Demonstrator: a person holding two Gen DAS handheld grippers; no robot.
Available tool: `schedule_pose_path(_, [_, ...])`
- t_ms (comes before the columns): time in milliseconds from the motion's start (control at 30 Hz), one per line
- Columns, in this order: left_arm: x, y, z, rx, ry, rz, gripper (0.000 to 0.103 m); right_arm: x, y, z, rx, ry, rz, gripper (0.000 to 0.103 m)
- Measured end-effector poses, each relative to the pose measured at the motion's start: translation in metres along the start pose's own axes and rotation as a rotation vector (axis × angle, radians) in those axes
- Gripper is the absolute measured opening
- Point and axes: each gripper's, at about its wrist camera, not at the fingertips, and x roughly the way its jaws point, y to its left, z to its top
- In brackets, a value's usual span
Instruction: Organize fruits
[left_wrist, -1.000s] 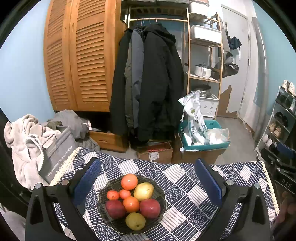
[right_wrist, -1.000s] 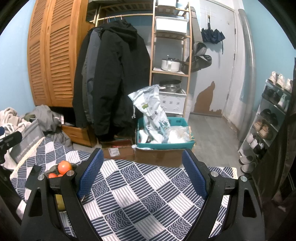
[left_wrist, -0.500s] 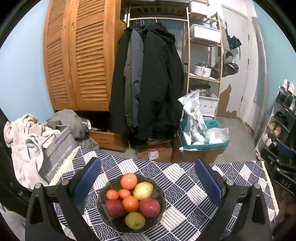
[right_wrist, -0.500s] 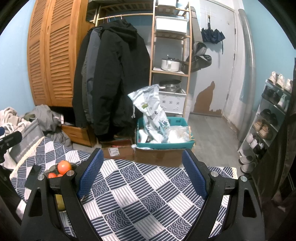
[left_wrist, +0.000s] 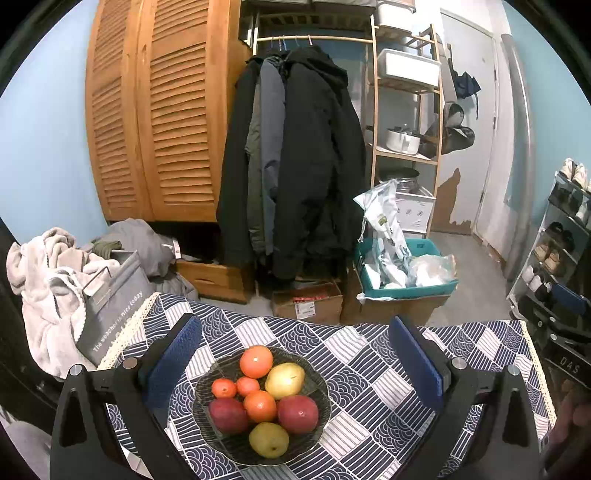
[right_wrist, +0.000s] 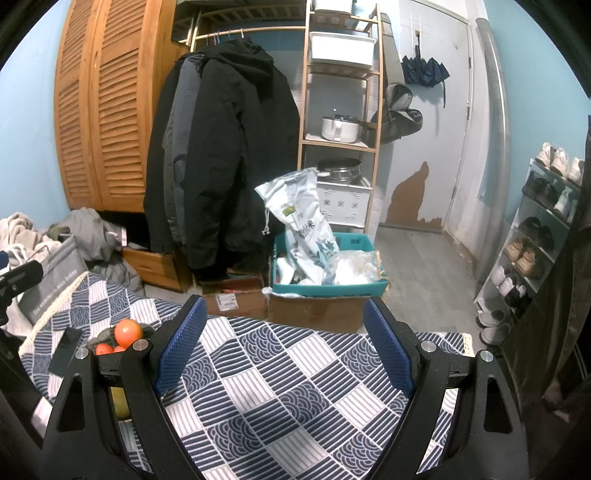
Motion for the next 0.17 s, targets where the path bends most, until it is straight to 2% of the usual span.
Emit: schedule_pose_path(167, [-0.0006,-0.0003,0.0001,-0.001,0.000,0.000,0.102,0.0002,0.0002,0.0003,0.000,0.000,0.001,0.085])
